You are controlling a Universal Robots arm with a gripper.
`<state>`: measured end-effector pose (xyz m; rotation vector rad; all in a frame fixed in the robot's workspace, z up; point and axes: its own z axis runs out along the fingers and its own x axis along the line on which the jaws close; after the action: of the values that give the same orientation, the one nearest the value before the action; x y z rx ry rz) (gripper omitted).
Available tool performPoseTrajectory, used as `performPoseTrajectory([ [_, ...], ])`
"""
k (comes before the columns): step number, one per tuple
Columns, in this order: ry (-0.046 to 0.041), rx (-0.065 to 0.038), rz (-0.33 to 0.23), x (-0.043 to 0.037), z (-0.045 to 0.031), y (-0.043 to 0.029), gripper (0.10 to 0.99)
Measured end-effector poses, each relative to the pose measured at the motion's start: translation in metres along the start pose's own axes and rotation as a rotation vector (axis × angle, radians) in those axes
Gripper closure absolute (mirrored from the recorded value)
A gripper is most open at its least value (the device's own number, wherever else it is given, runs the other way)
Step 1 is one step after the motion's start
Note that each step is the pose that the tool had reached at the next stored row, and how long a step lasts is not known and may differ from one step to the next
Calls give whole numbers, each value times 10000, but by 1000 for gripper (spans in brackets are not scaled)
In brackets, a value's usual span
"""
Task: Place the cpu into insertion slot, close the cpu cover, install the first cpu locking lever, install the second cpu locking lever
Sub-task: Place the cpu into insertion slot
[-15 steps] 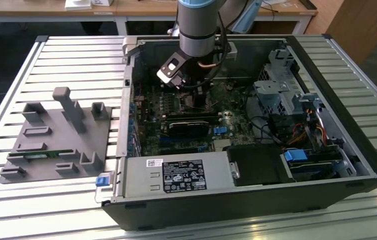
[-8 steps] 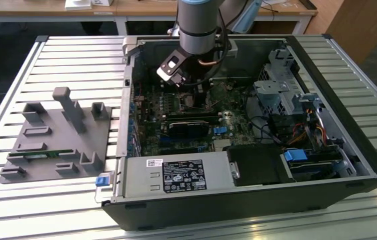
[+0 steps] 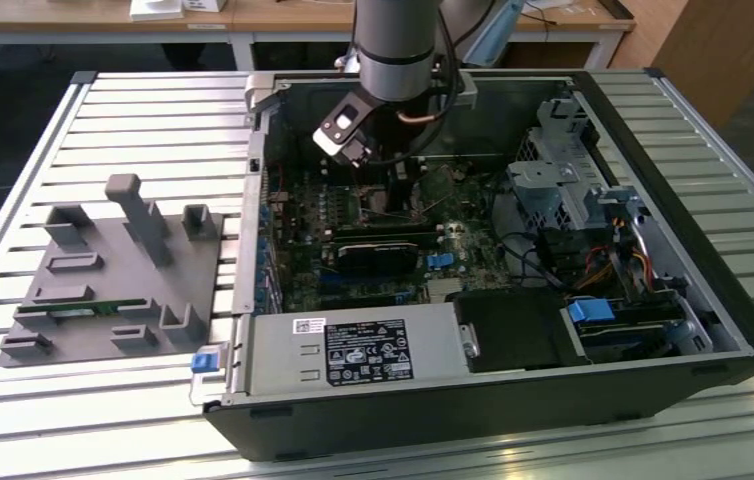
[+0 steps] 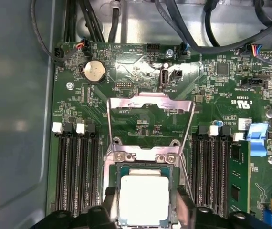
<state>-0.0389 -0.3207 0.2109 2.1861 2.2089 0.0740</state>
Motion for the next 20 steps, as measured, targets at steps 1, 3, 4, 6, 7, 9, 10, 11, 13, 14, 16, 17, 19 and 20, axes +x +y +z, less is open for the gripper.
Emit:
performPoseTrajectory([
  [1,0,0,0,0,-9,0,490],
  [3,1,0,0,1,-18,1,612],
  [4,4,-1,0,1,-18,1,671],
  [6,2,0,0,0,-20,1,729],
  [7,1,0,0,0,-20,1,788],
  [9,-1,2,0,-2,-21,1,847],
  [10,-1,2,-1,-3,-21,2,847],
  [11,0,1,-1,-5,-20,3,906],
  [13,1,6,0,-5,-20,8,969],
  [14,1,8,1,-5,-20,10,969],
  [16,2,12,0,-6,-19,13,969],
  [17,4,17,-1,-6,-19,17,969],
  [19,6,27,1,-6,-19,25,969],
  [20,7,27,1,-6,-19,25,969],
])
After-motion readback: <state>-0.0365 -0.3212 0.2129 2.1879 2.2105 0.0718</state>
